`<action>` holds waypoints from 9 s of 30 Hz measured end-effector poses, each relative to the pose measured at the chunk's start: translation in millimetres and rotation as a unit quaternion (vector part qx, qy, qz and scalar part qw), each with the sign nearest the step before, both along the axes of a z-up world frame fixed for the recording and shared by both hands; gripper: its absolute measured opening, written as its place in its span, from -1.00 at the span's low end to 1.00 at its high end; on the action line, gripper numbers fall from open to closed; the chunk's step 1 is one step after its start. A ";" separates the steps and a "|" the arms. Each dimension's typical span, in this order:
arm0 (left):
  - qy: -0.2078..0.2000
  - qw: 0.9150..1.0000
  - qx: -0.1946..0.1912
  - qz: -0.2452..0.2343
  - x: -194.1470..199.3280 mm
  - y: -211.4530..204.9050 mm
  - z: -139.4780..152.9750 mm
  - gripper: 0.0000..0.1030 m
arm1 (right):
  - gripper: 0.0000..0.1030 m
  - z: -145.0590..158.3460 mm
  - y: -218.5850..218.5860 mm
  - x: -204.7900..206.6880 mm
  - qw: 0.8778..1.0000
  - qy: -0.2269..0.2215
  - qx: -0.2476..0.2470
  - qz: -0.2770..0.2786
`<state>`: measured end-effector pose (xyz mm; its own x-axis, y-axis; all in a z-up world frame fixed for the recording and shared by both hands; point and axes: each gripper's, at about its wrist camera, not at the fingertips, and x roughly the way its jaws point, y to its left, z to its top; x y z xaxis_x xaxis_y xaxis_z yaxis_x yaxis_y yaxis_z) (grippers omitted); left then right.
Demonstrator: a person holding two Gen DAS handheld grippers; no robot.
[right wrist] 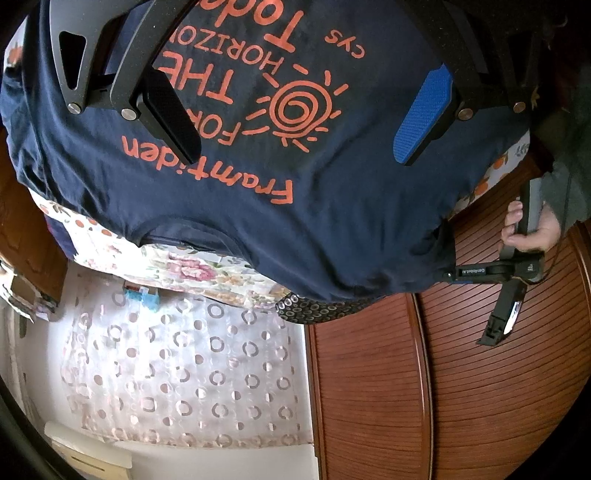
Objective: Fold small clothes
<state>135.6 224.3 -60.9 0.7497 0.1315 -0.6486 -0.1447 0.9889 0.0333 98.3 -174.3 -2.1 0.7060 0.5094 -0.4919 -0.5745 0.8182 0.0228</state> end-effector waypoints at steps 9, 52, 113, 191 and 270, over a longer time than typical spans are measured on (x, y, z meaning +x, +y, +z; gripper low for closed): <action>-0.038 0.999 0.003 -0.023 -16.6 -12.0 22.0 -0.91 | 1.00 -1.3 8.3 -0.5 1.000 -0.005 0.002 -0.007; -0.077 0.987 -0.035 -0.139 -60.0 -118.1 38.7 0.54 | 0.87 6.6 -7.7 22.0 1.000 0.011 0.014 -0.023; -0.070 0.979 -0.036 -0.187 -94.3 -190.8 12.5 0.54 | 0.80 -45.3 -95.8 60.4 0.994 0.021 -0.043 -0.098; -0.042 0.969 -0.028 -0.240 -68.0 -246.7 19.0 0.69 | -0.46 -86.1 -182.5 71.2 0.985 0.115 -0.031 -0.127; -0.056 0.964 -0.050 -0.255 -94.4 -257.6 23.2 0.69 | -0.87 -109.2 -151.0 78.1 0.987 0.075 -0.064 -0.127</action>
